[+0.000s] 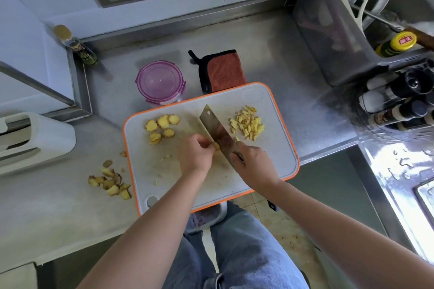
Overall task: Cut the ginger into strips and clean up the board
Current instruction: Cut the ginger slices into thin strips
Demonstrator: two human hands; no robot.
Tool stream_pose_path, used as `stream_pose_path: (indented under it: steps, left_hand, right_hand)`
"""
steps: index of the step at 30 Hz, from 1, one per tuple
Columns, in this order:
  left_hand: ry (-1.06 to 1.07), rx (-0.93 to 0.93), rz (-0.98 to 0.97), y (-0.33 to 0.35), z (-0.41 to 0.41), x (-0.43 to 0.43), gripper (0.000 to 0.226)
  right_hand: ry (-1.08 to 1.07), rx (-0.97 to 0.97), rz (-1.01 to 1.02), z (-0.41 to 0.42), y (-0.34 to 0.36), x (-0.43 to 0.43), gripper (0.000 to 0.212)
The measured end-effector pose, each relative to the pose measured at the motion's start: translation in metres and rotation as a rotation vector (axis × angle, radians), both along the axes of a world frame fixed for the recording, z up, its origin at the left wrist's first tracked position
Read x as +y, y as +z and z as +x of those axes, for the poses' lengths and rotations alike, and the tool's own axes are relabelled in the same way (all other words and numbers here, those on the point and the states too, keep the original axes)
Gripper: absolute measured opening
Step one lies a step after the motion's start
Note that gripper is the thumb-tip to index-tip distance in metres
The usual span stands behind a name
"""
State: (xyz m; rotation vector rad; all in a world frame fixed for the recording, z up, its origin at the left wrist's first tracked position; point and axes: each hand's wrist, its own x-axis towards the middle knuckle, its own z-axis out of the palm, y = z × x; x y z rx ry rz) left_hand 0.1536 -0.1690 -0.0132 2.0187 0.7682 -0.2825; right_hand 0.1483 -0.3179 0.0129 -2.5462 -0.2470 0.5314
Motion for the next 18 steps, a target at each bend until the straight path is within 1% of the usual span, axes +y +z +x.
stream_pose_path:
  steps: [2, 5, 12, 14, 18]
  left_hand:
    - [0.038, 0.018, 0.021, 0.001, -0.001, -0.004, 0.007]
    - [0.067, 0.049, -0.002, 0.001, -0.002, -0.007, 0.010]
    - [0.148, 0.046, -0.060, 0.004, -0.005, -0.011, 0.016]
    - [0.191, 0.052, -0.110, 0.003, -0.006, -0.011, 0.017]
    - [0.269, 0.093, -0.222, -0.001, -0.005, -0.011, 0.019]
  right_hand:
    - [0.007, -0.015, -0.027, -0.001, 0.000, 0.002, 0.020]
    - [0.040, -0.026, -0.076, -0.003, -0.003, 0.003, 0.015]
    - [0.091, -0.038, -0.108, -0.003, -0.001, 0.004, 0.015]
    - [0.092, -0.028, -0.091, -0.003, 0.001, 0.004, 0.013]
    - [0.036, -0.065, -0.044, 0.002, 0.009, 0.002, 0.020]
